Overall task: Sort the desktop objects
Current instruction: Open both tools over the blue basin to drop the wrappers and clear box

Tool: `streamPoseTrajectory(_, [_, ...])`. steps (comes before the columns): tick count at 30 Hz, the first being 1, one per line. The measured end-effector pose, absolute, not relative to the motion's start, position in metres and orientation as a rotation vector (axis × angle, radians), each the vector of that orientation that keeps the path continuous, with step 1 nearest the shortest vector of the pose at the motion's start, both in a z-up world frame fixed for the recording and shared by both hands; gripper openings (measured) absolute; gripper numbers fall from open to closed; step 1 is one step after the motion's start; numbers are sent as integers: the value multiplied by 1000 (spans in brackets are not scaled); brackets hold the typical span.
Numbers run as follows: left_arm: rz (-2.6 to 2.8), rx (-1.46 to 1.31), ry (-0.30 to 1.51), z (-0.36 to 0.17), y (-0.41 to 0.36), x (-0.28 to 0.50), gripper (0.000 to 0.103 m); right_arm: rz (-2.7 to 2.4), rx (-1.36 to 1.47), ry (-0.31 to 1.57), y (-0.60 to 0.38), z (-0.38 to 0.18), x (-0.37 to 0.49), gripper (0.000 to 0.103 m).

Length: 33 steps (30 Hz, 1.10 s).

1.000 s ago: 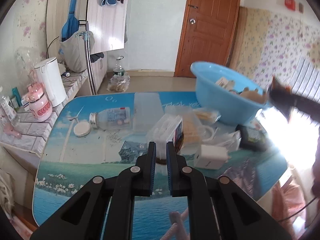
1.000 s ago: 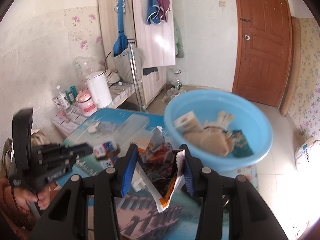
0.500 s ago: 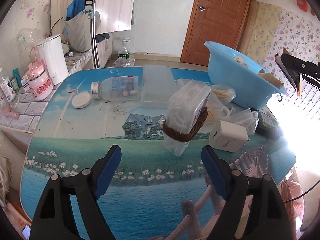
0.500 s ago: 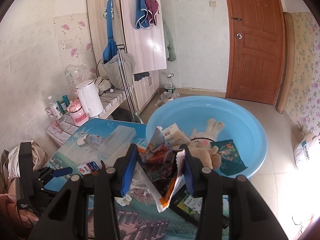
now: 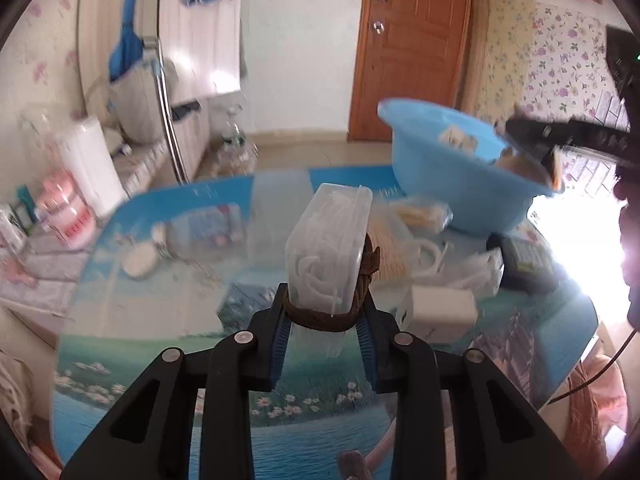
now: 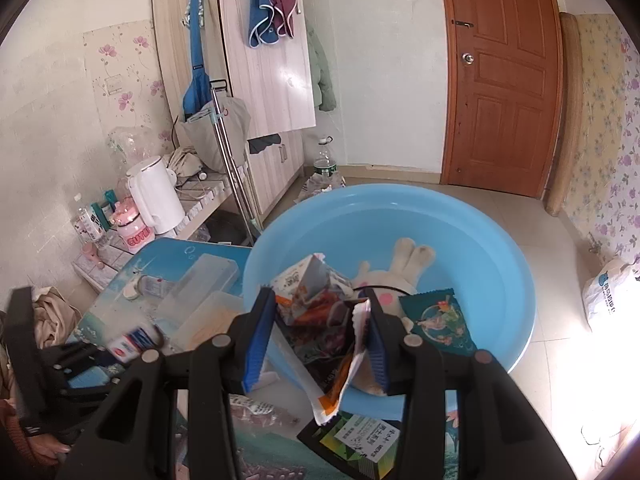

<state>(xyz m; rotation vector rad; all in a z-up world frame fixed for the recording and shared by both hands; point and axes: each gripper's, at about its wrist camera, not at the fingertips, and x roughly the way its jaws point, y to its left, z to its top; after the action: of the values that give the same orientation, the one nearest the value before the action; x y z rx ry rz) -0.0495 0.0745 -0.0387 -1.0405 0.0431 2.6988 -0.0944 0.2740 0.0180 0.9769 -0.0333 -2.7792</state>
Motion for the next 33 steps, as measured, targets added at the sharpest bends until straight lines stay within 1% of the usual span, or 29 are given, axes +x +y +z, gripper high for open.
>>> streamPoseTrajectory(5, [2749,-907,7,2,85,-42,29,-2795,991,-37,277,13,-101,45])
streamPoseTrajectory(6, [2748,-895,10,7,89,-41,29,-2809,987,-31,277,15,-101,51])
streamPoseTrajectory(7, [2748,-885,9,12,92,-39,29,-2824,969,-28,278,18,-99,59])
streamPoseTrajectory(9, [2728,-872,-15,20,99,-38,29,-2848,904,-25,280,26,-92,66])
streamPoseTrajectory(10, [2708,-864,-27,23,105,-38,29,-2856,879,-22,281,29,-87,67])
streamPoseTrajectory(14, [2652,-845,7,32,127,-36,29,-2840,868,-12,285,30,-77,67])
streamPoseTrajectory(18, [2599,-844,-9,38,138,-45,29,-2860,858,1,294,28,-66,67])
streamPoseTrajectory(26, [2565,-859,37,51,169,-87,30,-2886,916,-85,338,20,-64,67])
streamPoseTrajectory(30, [2544,-876,52,51,189,-109,30,-2895,933,-106,356,13,-60,67])
streamPoseTrajectory(33, [2532,-881,70,50,205,-125,31,-2889,947,-155,367,6,-59,67])
